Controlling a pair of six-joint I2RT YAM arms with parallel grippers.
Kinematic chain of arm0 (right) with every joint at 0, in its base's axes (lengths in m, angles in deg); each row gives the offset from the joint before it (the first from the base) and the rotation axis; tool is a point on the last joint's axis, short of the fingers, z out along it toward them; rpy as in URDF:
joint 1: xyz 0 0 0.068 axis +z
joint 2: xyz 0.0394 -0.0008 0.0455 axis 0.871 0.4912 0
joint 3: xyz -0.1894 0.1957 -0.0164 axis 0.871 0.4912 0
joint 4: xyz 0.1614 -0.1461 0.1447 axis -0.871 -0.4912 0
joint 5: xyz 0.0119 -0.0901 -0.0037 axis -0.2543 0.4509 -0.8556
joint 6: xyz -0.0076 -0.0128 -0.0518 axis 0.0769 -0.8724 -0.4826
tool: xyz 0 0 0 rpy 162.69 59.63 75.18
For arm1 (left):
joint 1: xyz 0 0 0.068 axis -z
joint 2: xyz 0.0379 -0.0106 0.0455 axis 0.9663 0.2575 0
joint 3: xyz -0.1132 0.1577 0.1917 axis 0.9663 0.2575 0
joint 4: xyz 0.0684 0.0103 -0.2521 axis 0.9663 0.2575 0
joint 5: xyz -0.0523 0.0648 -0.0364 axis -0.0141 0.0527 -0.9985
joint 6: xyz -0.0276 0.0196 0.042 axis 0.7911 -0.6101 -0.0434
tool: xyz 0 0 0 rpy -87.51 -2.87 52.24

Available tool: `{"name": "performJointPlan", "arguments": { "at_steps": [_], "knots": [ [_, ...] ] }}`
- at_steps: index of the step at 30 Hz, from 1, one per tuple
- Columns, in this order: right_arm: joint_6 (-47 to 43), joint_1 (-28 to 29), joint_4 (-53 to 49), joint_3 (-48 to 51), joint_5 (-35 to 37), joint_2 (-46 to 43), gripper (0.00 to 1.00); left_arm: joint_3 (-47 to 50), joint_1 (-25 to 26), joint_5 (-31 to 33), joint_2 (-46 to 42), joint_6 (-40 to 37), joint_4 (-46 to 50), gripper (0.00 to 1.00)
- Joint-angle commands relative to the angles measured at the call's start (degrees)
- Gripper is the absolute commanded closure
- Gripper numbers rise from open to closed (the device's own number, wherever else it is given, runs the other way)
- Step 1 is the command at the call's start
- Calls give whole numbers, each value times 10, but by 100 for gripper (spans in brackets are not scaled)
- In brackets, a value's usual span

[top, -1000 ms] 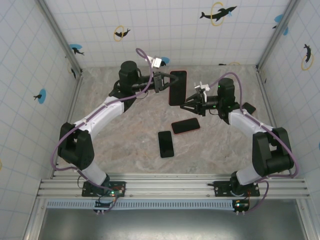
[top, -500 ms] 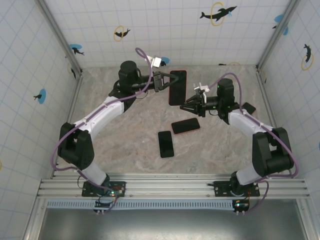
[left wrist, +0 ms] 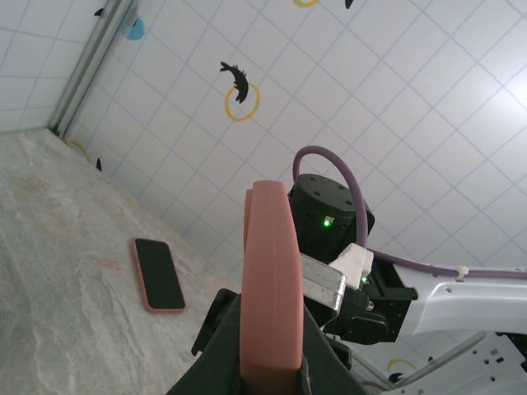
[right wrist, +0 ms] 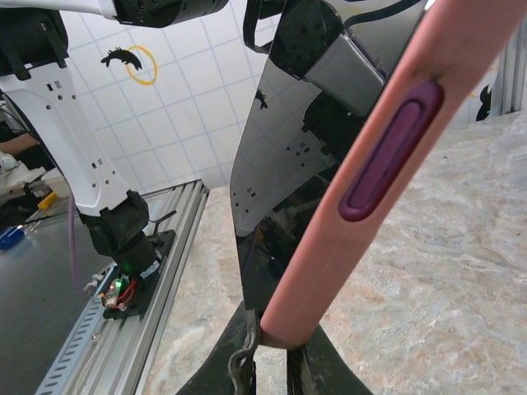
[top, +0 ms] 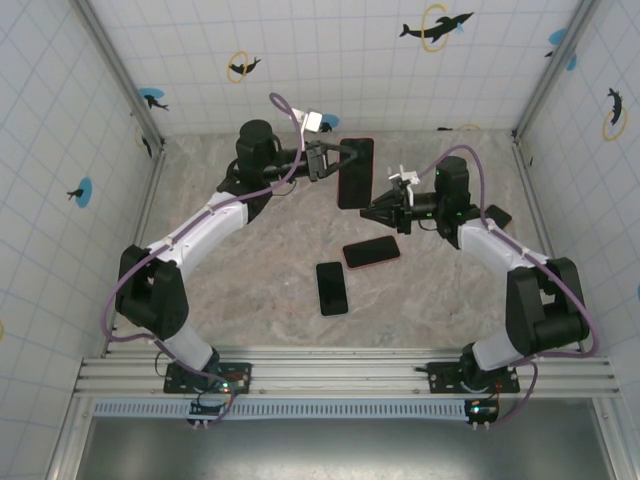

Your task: Take the phone out of the phone case

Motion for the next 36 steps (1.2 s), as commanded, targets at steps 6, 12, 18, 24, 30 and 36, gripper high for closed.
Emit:
{"name": "performJointPlan", "arguments": {
  "at_steps": [6,12,18,24,30,36],
  "knots": [
    [-27,4,28,-40,119,-21,88,-29,43,-77,-8,62,-7,100],
    [-91,10,-12,-50,188,-35,88,-21,49,-81,-13,79,-20,100],
    [-101,11,-14,-57,211,-41,88,-16,51,-85,-14,92,-35,100],
    [-129,20,-45,-60,226,-46,88,-15,51,-88,-12,93,-49,100],
    [-165,31,-76,-59,245,-55,88,-10,51,-92,-9,105,-72,100],
    [-128,23,-38,-21,221,-77,85,-6,45,-41,-19,55,-22,100]
  ]
}}
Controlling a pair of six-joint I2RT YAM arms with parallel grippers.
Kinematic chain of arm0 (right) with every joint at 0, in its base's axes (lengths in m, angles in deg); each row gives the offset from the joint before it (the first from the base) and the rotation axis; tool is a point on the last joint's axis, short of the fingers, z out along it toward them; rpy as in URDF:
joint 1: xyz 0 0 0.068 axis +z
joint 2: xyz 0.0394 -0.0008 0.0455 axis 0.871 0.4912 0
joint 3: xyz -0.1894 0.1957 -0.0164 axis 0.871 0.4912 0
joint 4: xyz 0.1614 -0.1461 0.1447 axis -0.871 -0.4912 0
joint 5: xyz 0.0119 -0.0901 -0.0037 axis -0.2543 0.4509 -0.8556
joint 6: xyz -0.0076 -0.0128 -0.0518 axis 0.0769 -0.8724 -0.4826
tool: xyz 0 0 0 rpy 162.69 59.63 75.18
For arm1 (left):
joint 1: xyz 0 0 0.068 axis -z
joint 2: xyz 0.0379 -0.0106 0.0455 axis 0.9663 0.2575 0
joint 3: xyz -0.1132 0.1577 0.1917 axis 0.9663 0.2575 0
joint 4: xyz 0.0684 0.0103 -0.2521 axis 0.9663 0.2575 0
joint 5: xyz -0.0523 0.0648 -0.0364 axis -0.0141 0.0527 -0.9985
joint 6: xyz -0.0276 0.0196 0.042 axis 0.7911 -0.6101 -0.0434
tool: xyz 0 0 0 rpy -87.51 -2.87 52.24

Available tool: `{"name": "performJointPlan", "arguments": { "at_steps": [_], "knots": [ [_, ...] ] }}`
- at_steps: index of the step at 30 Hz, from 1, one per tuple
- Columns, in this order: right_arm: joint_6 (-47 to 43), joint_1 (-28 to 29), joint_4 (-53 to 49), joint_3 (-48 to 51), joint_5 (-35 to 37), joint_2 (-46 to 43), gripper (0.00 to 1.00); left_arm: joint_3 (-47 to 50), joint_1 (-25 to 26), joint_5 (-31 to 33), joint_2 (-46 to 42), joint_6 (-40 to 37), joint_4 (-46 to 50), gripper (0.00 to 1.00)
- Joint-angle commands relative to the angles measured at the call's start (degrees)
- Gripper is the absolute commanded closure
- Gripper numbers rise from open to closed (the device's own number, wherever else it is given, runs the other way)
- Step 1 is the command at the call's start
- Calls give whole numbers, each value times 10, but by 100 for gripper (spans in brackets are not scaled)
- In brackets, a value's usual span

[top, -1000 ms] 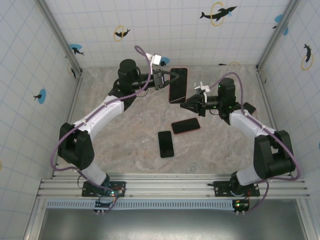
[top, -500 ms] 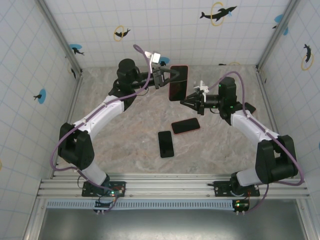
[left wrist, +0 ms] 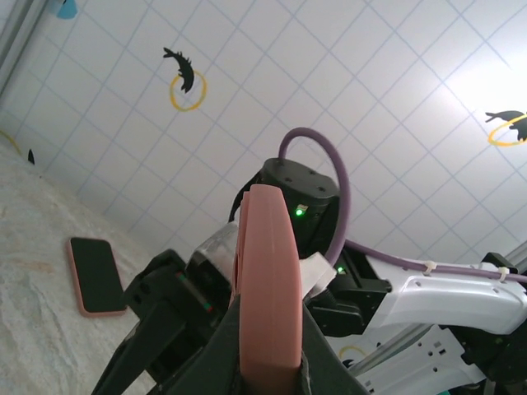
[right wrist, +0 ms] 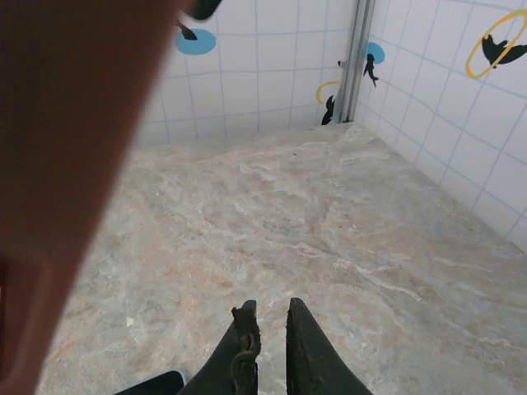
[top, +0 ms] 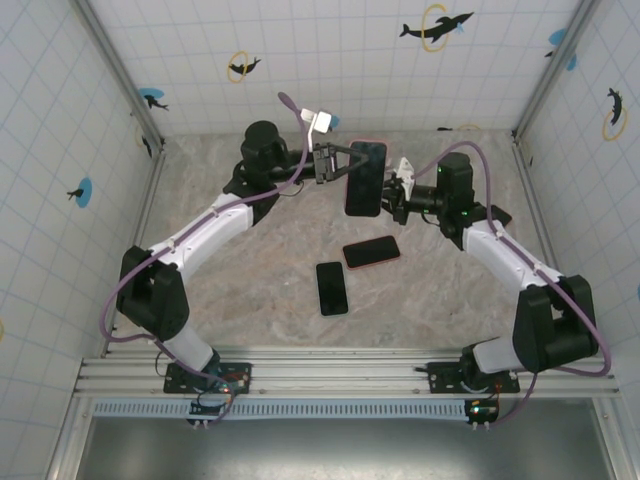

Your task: Take the phone out of the phone case

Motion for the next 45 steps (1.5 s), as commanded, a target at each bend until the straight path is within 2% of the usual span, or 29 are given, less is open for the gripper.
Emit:
{"name": "performJointPlan", "arguments": {
  "at_steps": [1,6,9,15,20,22,31,45],
  "knots": [
    [18,5,42,7,-1,-24,84,3,16,2,-20,-11,18,100],
    [114,-8,138,50,-34,-48,74,0,8,58,-25,-11,33,100],
    [172,-33,150,62,-30,-59,69,10,-3,106,-34,23,25,100],
    [403,-79,303,128,-27,-80,55,46,-4,195,-56,102,5,100],
    [568,-78,405,177,9,-97,53,88,-1,238,-69,182,-38,100],
    [600,-73,422,186,10,-97,53,91,2,249,-71,196,-42,100],
    [618,-41,396,208,19,-99,56,98,7,254,-64,234,-86,100],
    [608,-47,374,212,33,-104,61,108,7,251,-73,238,-101,100]
  ]
}}
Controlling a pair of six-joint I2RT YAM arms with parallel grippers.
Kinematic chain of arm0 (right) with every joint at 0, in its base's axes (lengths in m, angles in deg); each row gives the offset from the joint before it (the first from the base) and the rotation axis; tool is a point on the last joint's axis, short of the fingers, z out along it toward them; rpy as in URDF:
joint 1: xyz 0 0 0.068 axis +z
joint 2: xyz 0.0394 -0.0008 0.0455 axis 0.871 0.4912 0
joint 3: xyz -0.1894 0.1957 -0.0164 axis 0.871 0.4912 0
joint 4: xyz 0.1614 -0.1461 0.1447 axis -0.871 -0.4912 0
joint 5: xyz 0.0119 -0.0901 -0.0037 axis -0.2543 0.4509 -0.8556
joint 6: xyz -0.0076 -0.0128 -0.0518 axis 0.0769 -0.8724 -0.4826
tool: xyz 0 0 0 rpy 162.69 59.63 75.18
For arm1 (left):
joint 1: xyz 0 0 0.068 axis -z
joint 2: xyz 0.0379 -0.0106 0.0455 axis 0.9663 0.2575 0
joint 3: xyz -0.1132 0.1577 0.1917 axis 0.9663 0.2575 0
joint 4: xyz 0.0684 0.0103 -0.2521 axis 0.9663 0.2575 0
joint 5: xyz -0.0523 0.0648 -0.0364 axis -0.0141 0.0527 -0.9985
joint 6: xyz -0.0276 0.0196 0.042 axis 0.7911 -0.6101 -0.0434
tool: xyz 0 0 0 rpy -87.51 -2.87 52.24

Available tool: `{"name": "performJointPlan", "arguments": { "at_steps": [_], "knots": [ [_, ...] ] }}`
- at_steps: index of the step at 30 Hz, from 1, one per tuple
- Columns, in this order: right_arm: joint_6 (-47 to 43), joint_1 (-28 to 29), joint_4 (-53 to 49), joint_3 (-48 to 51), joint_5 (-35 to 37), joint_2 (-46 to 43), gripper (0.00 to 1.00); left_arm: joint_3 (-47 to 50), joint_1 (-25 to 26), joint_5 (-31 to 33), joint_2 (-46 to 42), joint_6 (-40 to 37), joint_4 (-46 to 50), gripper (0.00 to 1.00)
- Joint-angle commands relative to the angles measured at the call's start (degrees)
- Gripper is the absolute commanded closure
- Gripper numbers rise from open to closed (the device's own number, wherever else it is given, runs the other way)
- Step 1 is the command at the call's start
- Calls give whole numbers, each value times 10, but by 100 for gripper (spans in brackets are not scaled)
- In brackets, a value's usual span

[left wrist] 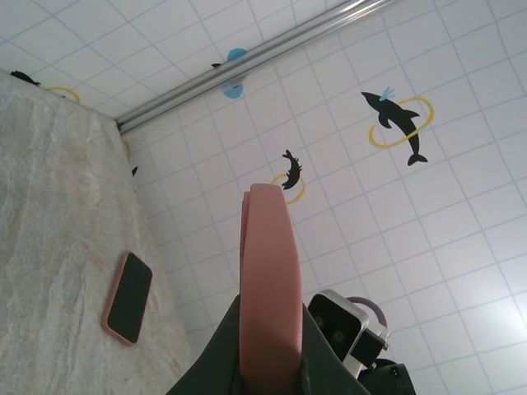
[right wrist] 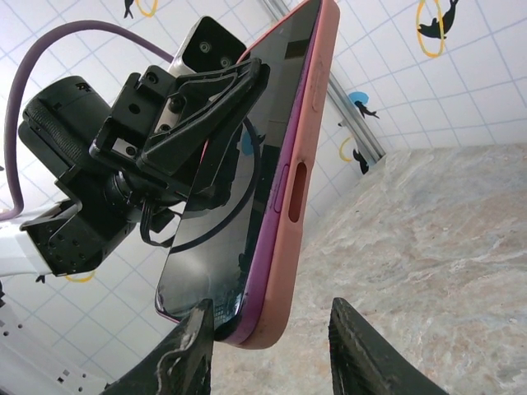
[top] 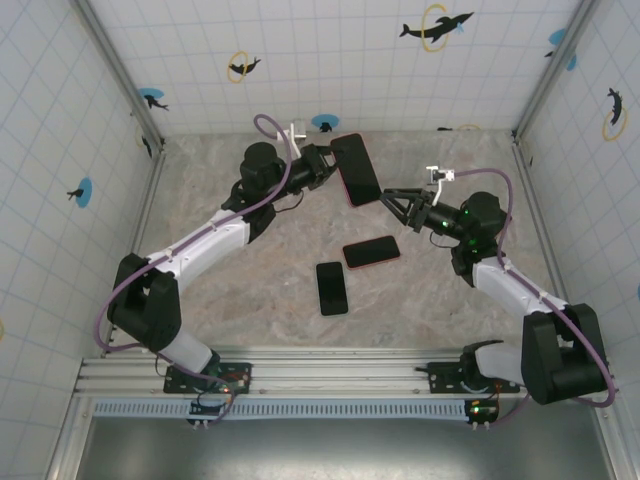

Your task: Take the phone out of the phone case

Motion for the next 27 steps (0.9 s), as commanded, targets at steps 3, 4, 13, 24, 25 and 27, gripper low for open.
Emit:
{"name": "performJointPlan", "arguments": {
  "at_steps": [3,4,13,24,25,27],
  "knots": [
    [-4,-4,-4,10,16,-18,61,-2,5,-19,-31,18,-59,100],
    [-1,-5,0,8,15,-17,61,-1,5,-19,-31,17,-58,100],
    [39,-10,48,12,16,-9,61,11,4,-21,-38,16,-63,100],
    [34,8,44,9,4,-5,61,11,6,-22,-34,27,-82,100],
    [33,8,43,8,4,-5,61,10,6,-22,-34,27,-83,100],
    [30,11,35,5,1,-1,61,8,6,-22,-33,31,-91,100]
  ]
}}
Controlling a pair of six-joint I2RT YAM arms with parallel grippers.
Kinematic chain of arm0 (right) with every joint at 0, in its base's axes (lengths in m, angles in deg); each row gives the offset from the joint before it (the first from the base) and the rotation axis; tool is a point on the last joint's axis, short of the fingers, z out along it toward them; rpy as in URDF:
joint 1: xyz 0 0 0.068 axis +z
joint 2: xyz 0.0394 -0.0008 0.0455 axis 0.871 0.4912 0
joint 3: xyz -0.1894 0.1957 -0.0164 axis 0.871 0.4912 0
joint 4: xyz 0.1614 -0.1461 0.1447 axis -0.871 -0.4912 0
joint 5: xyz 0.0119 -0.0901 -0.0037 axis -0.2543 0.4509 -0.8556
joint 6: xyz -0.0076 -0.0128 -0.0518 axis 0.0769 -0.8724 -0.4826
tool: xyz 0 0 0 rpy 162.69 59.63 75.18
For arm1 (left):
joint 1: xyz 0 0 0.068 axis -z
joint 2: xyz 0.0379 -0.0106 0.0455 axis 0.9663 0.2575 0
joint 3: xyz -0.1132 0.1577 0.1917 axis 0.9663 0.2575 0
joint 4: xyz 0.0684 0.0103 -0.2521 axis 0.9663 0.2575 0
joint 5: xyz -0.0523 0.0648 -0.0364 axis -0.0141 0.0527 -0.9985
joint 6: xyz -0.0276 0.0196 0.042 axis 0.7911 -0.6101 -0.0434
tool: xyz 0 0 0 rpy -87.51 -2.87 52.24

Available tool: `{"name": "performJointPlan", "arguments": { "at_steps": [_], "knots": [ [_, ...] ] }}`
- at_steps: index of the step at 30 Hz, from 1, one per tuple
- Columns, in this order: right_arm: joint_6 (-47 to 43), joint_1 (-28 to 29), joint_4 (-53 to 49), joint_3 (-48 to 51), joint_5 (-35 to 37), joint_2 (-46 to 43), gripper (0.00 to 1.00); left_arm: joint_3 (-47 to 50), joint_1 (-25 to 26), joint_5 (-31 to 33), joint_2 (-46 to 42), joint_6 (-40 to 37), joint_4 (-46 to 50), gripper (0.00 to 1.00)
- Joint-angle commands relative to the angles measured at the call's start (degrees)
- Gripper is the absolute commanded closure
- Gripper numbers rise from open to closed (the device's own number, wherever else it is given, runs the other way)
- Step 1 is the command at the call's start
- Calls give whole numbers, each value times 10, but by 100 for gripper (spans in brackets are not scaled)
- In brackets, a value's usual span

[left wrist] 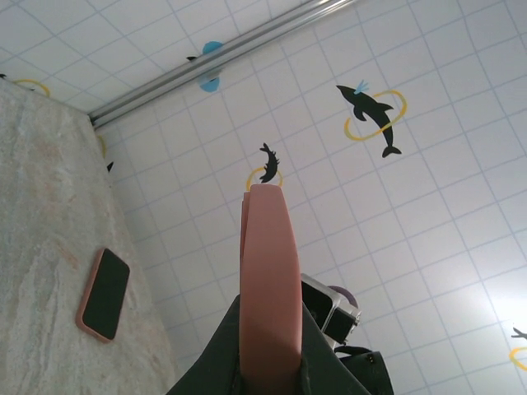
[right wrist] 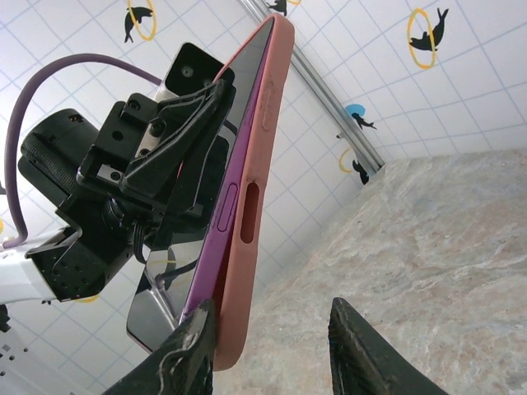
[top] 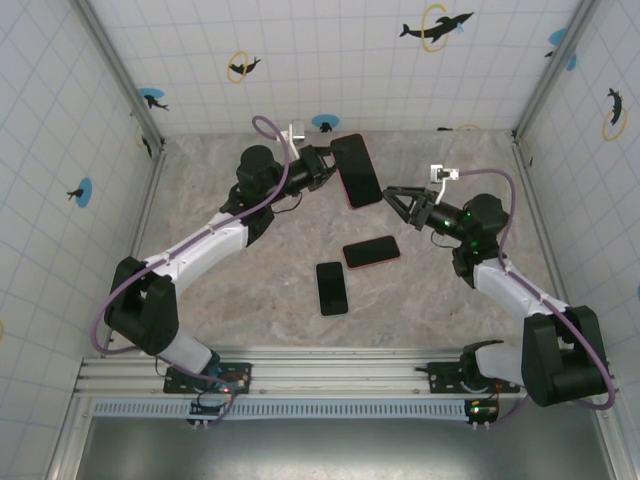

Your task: Take the phone out of the phone case

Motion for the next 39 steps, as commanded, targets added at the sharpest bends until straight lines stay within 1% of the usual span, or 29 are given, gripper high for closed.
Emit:
{"name": "performJointPlan", "arguments": {
  "at_steps": [1,7,9,14,19,22,25,28,33,39],
  "knots": [
    [-8,11,13,-2,-14,7,61,-9,4,-5,-18,16,-61,100],
    [10,28,26,-11,-11,16,60,-7,12,1,-11,22,-65,100],
    [43,35,53,-11,-5,21,60,0,12,9,-10,25,-67,100],
    [165,53,162,4,25,42,60,10,15,17,3,42,-89,100],
    [208,74,192,10,53,46,61,10,15,12,16,48,-99,100],
    [232,76,211,14,60,46,66,11,15,12,19,44,-95,100],
    [243,76,219,18,66,45,76,11,15,12,20,37,-89,99],
    [256,76,232,21,70,46,84,13,14,14,21,29,-77,93],
    [286,75,263,30,81,52,94,14,11,24,20,22,-61,76],
    [315,75,291,39,94,62,98,11,7,26,23,19,-47,59]
  ]
}}
